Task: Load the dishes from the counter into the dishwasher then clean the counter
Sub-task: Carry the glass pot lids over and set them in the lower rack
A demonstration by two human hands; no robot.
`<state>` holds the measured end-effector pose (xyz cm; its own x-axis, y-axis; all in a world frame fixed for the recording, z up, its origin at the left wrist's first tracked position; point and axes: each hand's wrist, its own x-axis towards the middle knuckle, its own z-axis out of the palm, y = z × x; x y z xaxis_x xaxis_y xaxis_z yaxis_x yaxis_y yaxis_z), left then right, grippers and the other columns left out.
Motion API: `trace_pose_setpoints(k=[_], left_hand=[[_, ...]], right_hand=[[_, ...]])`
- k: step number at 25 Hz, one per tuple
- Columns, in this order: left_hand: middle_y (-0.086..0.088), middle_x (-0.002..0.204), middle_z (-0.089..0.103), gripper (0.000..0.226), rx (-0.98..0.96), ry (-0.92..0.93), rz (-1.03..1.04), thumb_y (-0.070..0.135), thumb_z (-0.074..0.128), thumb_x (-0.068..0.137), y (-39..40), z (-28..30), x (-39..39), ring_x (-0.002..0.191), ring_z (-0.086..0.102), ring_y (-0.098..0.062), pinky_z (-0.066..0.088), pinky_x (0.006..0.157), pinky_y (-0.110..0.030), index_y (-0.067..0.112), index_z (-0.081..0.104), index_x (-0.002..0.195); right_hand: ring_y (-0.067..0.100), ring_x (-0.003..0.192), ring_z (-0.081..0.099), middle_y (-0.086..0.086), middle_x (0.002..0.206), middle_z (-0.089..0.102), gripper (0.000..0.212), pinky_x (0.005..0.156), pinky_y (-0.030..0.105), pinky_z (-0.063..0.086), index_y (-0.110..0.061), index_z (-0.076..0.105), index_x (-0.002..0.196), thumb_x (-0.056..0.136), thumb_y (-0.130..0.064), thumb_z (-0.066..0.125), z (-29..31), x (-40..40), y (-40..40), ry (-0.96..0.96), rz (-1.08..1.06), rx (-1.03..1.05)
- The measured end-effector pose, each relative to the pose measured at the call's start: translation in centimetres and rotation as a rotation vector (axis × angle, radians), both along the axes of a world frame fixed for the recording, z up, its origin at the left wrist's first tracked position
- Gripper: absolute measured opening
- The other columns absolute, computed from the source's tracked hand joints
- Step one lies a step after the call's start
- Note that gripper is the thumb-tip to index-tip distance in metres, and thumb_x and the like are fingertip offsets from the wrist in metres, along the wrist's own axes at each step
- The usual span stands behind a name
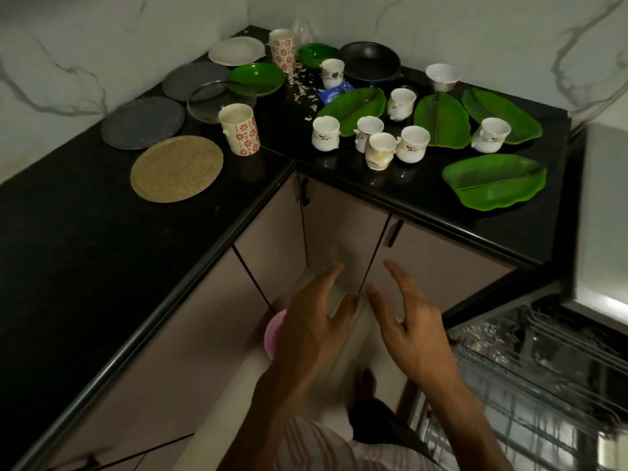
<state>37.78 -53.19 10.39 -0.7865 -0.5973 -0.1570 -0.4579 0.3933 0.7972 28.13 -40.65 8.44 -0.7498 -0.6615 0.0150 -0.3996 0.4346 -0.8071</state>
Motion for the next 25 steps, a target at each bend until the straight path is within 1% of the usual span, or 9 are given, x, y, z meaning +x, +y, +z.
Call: trace_pose_setpoints(k=[3,6,10,13,15,17,20,23,25], left_hand=[[0.011,0.152,0.037,0.058,0.000,0.029,0.053,0.050,0.050,0.094,-1.6,-0.3,-3.6,0.132,0.028,0.005,0.029,0.104,-0.019,0.033,0.033,0.147],[0.012,0.151,0.040,0.056,0.040,0.057,0.126,0.048,0.050,0.096,-2.6,0.4,-7.7,0.122,0.027,0.011,0.029,0.101,-0.018,0.033,0.035,0.147],[0.013,0.146,0.046,0.054,0.048,0.098,0.220,0.045,0.056,0.095,-3.9,1.0,-13.3,0.127,0.036,0.008,0.033,0.103,-0.018,0.031,0.040,0.145],[0.014,0.146,0.045,0.057,0.078,0.094,0.269,0.053,0.055,0.092,-4.7,0.6,-15.7,0.128,0.037,0.005,0.034,0.099,-0.018,0.037,0.039,0.145],[0.011,0.146,0.045,0.059,0.149,0.086,0.307,0.061,0.054,0.089,-5.8,-0.1,-16.8,0.131,0.042,-0.005,0.039,0.096,-0.022,0.043,0.039,0.143],[0.008,0.146,0.045,0.057,0.184,0.096,0.347,0.063,0.054,0.089,-7.2,-0.5,-17.8,0.130,0.047,-0.011,0.044,0.096,-0.027,0.048,0.039,0.142],[0.009,0.145,0.047,0.055,0.115,0.092,0.386,0.059,0.050,0.093,-9.7,-0.5,-19.0,0.130,0.047,-0.009,0.043,0.098,-0.027,0.039,0.041,0.144],[0.013,0.140,0.054,0.065,0.041,0.121,0.416,0.067,0.043,0.085,-13.1,-0.7,-20.2,0.131,0.049,-0.008,0.046,0.105,-0.036,0.034,0.046,0.142],[0.013,0.140,0.054,0.061,0.006,0.142,0.454,0.063,0.046,0.088,-15.9,-0.6,-21.2,0.131,0.047,-0.008,0.045,0.105,-0.032,0.035,0.047,0.142]], right_hand=[[0.037,0.099,0.066,0.005,0.132,0.060,0.068,0.088,0.049,0.055,-0.039,0.024,0.148,0.090,-0.075,0.032,-0.2,-4.2,-2.1,-0.021,0.079,0.021],[0.017,0.110,0.064,0.000,0.136,0.057,0.071,0.092,0.040,0.054,-0.034,0.030,0.147,0.089,-0.074,0.035,0.4,-9.0,-3.7,-0.043,0.144,-0.007],[0.020,0.102,0.066,-0.006,0.131,0.057,0.066,0.089,0.036,0.055,-0.031,0.035,0.145,0.091,-0.069,0.039,1.2,-15.2,-5.7,-0.034,0.192,-0.001],[0.031,0.122,0.057,-0.001,0.145,0.048,0.079,0.100,0.046,0.048,-0.028,0.033,0.148,0.086,-0.077,0.034,1.2,-18.3,-7.3,0.008,0.221,0.017],[0.026,0.136,0.044,0.000,0.149,0.044,0.085,0.105,0.049,0.043,-0.024,0.034,0.149,0.085,-0.080,0.032,1.2,-19.8,-8.8,0.006,0.233,-0.012],[0.021,0.138,0.043,0.002,0.148,0.046,0.085,0.107,0.050,0.042,-0.020,0.036,0.148,0.086,-0.078,0.031,1.1,-21.2,-10.4,0.016,0.255,-0.035],[0.018,0.137,0.043,0.002,0.148,0.046,0.083,0.108,0.049,0.041,-0.021,0.035,0.149,0.086,-0.076,0.032,1.2,-22.7,-13.2,0.007,0.305,-0.018],[0.009,0.140,0.035,-0.001,0.151,0.042,0.074,0.112,0.042,0.038,-0.024,0.033,0.149,0.090,-0.068,0.039,1.1,-24.3,-16.7,-0.024,0.345,-0.016],[0.002,0.136,0.034,-0.002,0.148,0.045,0.067,0.113,0.034,0.037,-0.023,0.036,0.148,0.093,-0.059,0.046,1.1,-25.5,-19.6,-0.017,0.377,-0.052]])
